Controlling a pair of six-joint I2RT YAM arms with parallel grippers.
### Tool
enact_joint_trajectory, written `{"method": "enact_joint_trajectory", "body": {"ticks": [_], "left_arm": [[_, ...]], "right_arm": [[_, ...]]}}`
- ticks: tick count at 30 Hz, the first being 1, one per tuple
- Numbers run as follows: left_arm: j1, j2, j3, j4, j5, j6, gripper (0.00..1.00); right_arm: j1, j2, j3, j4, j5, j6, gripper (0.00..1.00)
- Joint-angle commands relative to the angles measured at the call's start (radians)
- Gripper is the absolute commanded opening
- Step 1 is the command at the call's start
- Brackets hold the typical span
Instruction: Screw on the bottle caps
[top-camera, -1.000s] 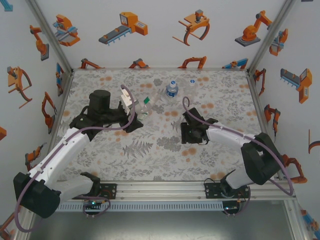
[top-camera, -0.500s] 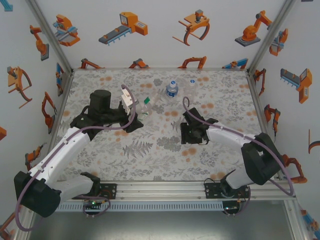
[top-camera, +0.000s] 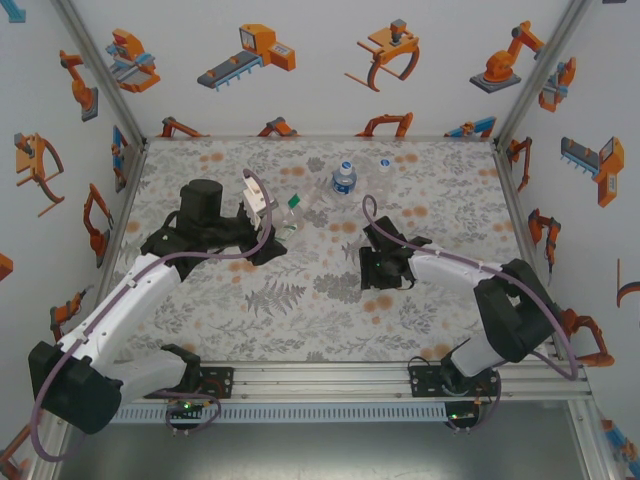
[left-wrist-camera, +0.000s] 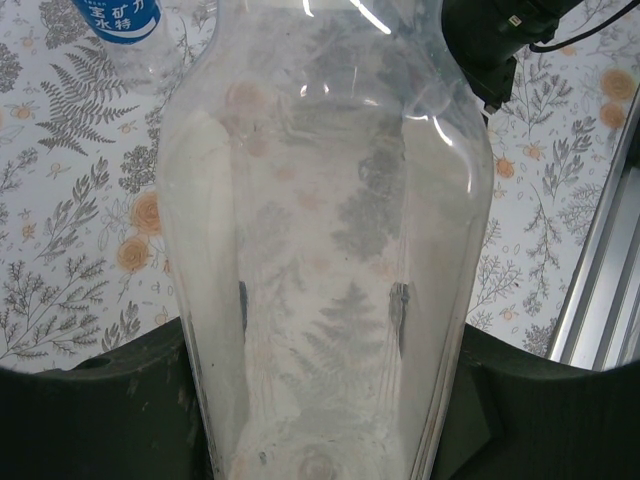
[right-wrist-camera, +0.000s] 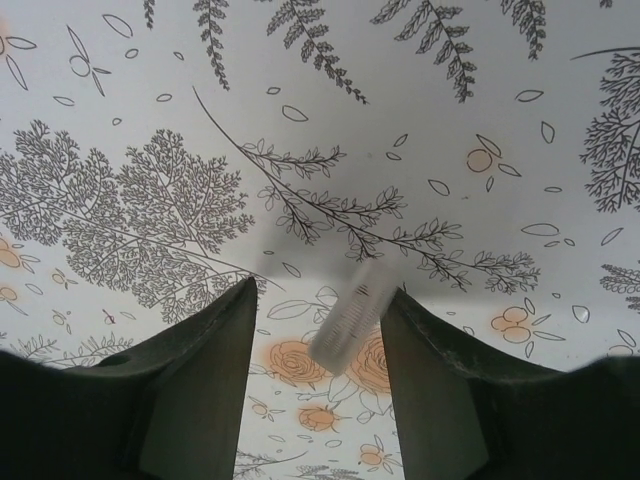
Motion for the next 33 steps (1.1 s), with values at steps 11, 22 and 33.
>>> {"method": "enact_joint_trajectory", "body": {"ticks": [11, 22, 33], "left_arm": [[0.005, 0.015, 0.035, -0.023, 0.023, -0.012, 0.03], [0.006, 0.024, 0.040, -0.029, 0.025, -0.013, 0.03], [0.007, 0.028, 0.043, -0.035, 0.022, -0.013, 0.02]], "right_arm": [[-0.005, 0.039, -0.041, 0.110, -0.081, 0.073, 0.27], [-0.004, 0.074, -0.125, 0.523, -0.395, 0.315, 0.26], [-0.022, 0.094, -0.175, 0.535, -0.403, 0.349, 0.40]]}}
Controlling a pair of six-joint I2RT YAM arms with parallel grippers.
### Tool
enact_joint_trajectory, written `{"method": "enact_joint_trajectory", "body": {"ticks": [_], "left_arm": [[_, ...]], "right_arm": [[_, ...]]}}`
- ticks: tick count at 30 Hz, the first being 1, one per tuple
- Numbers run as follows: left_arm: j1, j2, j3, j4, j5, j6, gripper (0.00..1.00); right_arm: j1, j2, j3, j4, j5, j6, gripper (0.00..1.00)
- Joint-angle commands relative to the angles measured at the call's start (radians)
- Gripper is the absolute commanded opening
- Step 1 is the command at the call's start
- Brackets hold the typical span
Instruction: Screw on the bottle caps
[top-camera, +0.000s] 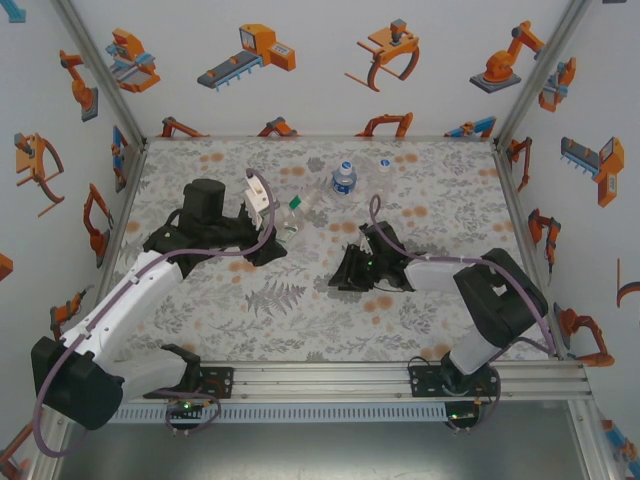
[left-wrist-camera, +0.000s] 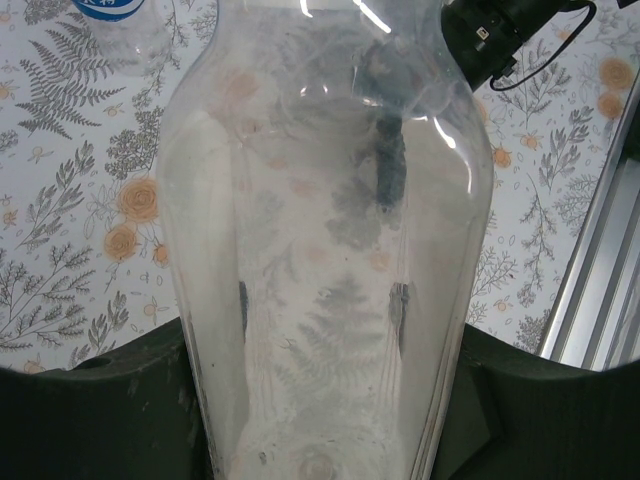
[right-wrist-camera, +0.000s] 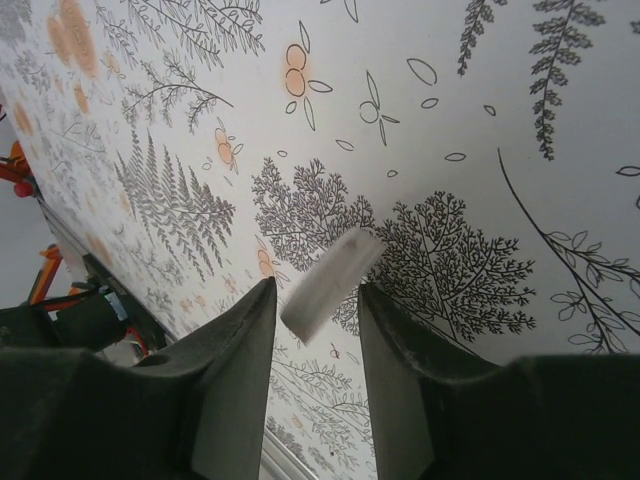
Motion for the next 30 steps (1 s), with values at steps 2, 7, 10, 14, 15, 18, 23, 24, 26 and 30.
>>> {"method": "enact_joint_trajectory", "body": {"ticks": [2, 7, 10, 14, 15, 18, 23, 24, 26, 30], "left_arm": [[0.007, 0.007, 0.031, -0.002, 0.021, -0.013, 0.02], [0.007, 0.018, 0.036, -0.001, 0.034, -0.018, 0.02], [0.007, 0.020, 0.035, -0.002, 0.030, -0.018, 0.02], [0.006, 0.022, 0.037, 0.000, 0.033, -0.021, 0.02], [0.007, 0.020, 0.038, -0.001, 0.030, -0.023, 0.02], [0.011, 0.012, 0.040, -0.004, -0.028, -0.039, 0.02], [0.073, -0.038, 0.011, 0.043, -0.188, -0.097, 0.00], [0.093, -0.050, 0.004, 0.057, -0.201, -0.108, 0.00], [0.142, -0.075, -0.012, 0.090, -0.221, -0.140, 0.00], [0.224, -0.120, -0.040, 0.136, -0.256, -0.182, 0.00]], "right_arm": [[-0.012, -0.020, -0.022, -0.076, 0.040, -0.010, 0.41], [-0.011, -0.070, -0.008, -0.211, 0.114, -0.062, 0.40], [-0.010, -0.094, 0.001, -0.253, 0.140, -0.086, 0.40], [-0.003, -0.113, 0.055, -0.302, 0.167, -0.133, 0.40], [0.007, -0.116, 0.079, -0.330, 0.187, -0.148, 0.40], [0.049, -0.110, 0.176, -0.434, 0.272, -0.196, 0.41], [0.118, -0.043, 0.341, -0.559, 0.375, -0.252, 0.43], [0.132, -0.024, 0.368, -0.578, 0.393, -0.258, 0.43], [0.163, 0.022, 0.436, -0.614, 0.427, -0.275, 0.45], [0.208, 0.128, 0.559, -0.680, 0.472, -0.297, 0.52]]}}
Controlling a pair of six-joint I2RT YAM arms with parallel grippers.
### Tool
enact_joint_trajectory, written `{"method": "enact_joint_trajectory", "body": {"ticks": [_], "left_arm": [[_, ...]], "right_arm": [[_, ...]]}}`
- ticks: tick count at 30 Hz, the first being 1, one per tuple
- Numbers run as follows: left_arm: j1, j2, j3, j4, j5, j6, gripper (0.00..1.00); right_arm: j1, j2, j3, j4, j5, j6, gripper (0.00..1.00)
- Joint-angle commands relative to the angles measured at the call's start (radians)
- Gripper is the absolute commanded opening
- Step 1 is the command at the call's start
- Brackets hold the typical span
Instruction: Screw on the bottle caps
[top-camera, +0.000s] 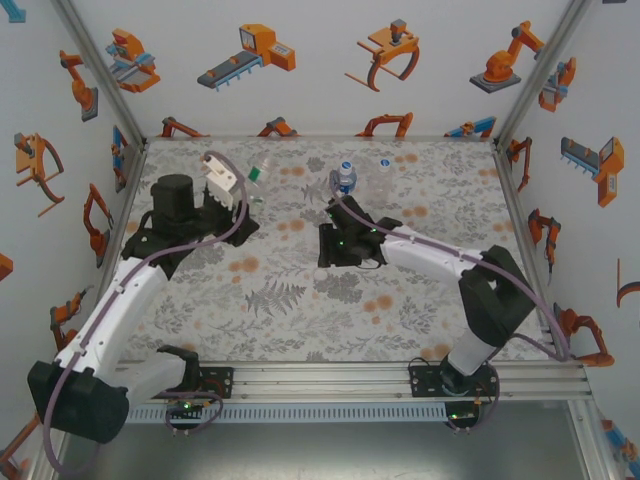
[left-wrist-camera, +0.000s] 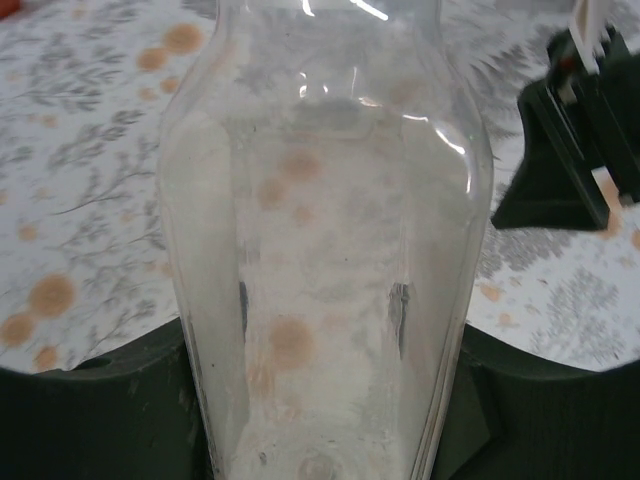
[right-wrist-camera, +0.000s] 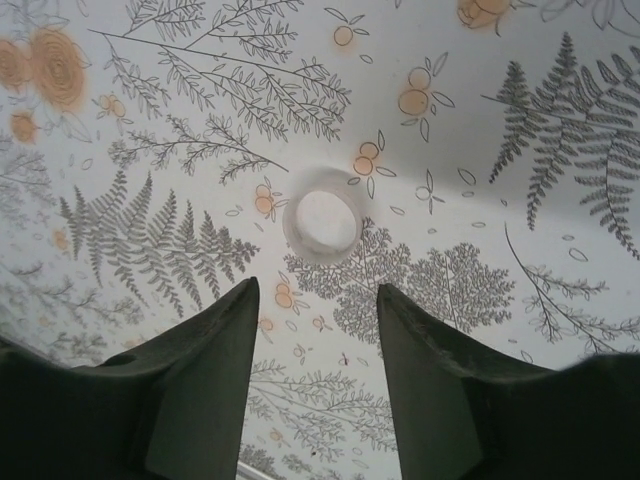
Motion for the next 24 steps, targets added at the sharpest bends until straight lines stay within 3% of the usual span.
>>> {"method": "enact_joint_trajectory", "body": {"ticks": [1, 10, 24], "left_arm": [[0.054, -0.047, -0.026, 0.071, -0.065, -0.068, 0.00], [0.149, -0.085, -0.055, 0.126, -0.060, -0.123, 0.00], [0.168, -0.067, -0.045, 0.125, -0.015, -0.145, 0.01]], "right_arm": [[0.033, 0.089, 0.093, -0.130, 0.085, -0.050, 0.53], [0.077, 0.281, 0.302, -0.252, 0.152, -0.101, 0.59], [0.090, 0.345, 0.326, -0.274, 0.126, -0.104, 0.49]]}}
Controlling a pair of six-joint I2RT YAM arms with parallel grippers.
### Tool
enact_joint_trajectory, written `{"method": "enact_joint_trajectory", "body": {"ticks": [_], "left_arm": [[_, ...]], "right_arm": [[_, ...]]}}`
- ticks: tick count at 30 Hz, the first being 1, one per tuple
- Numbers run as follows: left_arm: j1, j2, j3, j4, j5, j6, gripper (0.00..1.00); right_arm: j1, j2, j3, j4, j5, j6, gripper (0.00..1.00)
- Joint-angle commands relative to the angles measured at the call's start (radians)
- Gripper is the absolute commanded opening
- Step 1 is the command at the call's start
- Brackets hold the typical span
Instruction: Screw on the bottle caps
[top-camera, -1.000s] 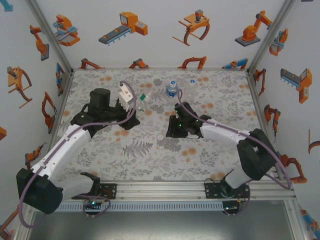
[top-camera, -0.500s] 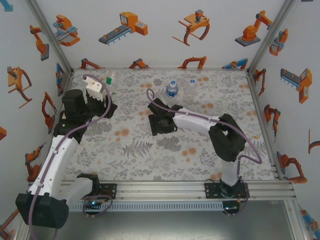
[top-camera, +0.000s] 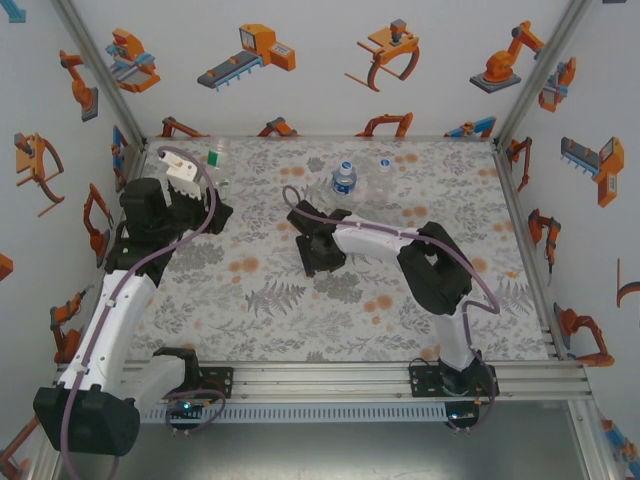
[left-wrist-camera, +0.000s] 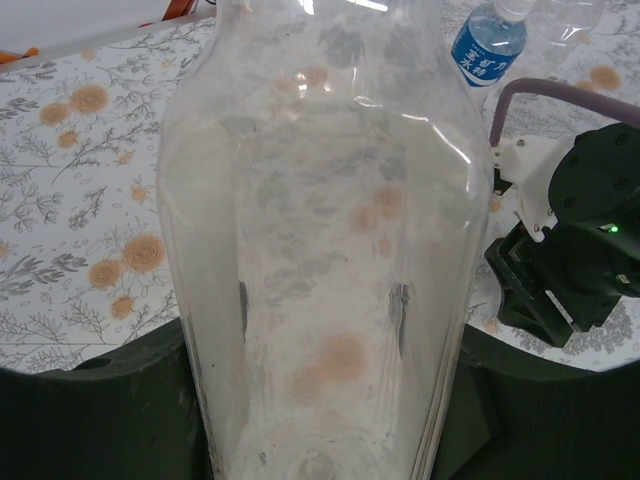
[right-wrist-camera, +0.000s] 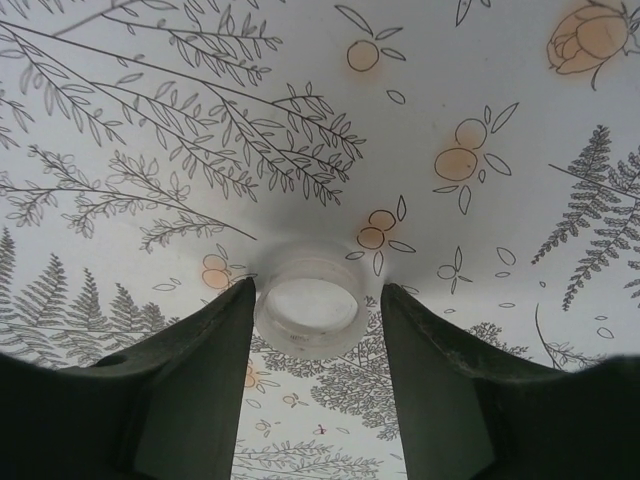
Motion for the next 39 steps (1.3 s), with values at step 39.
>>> {"method": "enact_joint_trajectory", "body": {"ticks": [39], "left_arm": [[0.013, 0.016, 0.005, 0.024, 0.030, -0.033, 0.01]], "right_arm": [[0.053, -0.234, -0.235, 0.023, -0.025, 0.126, 0.51]]}}
